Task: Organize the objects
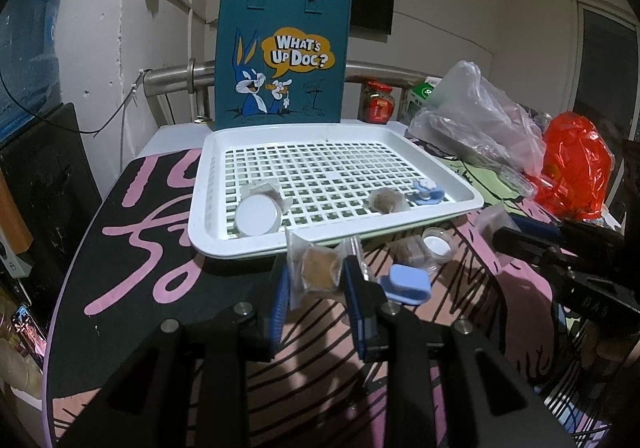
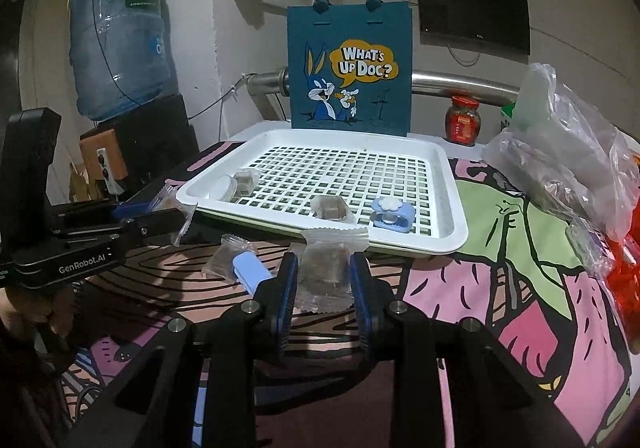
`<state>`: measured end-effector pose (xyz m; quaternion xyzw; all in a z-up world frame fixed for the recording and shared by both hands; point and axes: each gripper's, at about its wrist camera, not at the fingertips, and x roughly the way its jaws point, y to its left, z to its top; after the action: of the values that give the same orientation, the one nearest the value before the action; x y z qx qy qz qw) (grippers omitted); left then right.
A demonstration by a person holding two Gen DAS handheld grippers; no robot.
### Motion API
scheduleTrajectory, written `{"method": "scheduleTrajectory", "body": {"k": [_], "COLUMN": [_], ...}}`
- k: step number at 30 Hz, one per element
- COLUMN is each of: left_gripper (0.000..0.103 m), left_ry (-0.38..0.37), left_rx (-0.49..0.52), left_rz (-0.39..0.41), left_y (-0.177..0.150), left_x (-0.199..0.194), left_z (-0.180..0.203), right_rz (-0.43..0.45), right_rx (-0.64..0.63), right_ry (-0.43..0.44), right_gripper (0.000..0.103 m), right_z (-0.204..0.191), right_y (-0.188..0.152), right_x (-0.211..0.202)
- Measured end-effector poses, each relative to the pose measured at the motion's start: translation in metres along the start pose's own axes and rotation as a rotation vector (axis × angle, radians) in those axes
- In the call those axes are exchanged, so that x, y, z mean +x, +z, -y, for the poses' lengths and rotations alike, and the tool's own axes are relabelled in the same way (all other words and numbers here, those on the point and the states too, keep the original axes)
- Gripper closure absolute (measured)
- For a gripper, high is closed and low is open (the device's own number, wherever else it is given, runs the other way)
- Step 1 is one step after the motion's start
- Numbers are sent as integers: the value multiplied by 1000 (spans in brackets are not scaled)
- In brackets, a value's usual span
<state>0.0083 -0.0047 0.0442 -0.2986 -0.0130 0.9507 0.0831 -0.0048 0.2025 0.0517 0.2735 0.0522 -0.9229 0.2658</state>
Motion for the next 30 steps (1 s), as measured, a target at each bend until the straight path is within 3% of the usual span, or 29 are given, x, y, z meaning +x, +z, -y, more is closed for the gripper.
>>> {"method": "scheduleTrajectory", "body": {"k": [30], "left_gripper": [77], "left_ry": [-5], "left_rx": [0], "left_rz": [-6], "left_y": [-3], "left_x": [3], "left_z": [2], "right_rz": [4], "right_rx": [7], "right_ry": [8], "right_gripper": [77], "right_z": [3], "right_y": [0], "right_x": [0]}}
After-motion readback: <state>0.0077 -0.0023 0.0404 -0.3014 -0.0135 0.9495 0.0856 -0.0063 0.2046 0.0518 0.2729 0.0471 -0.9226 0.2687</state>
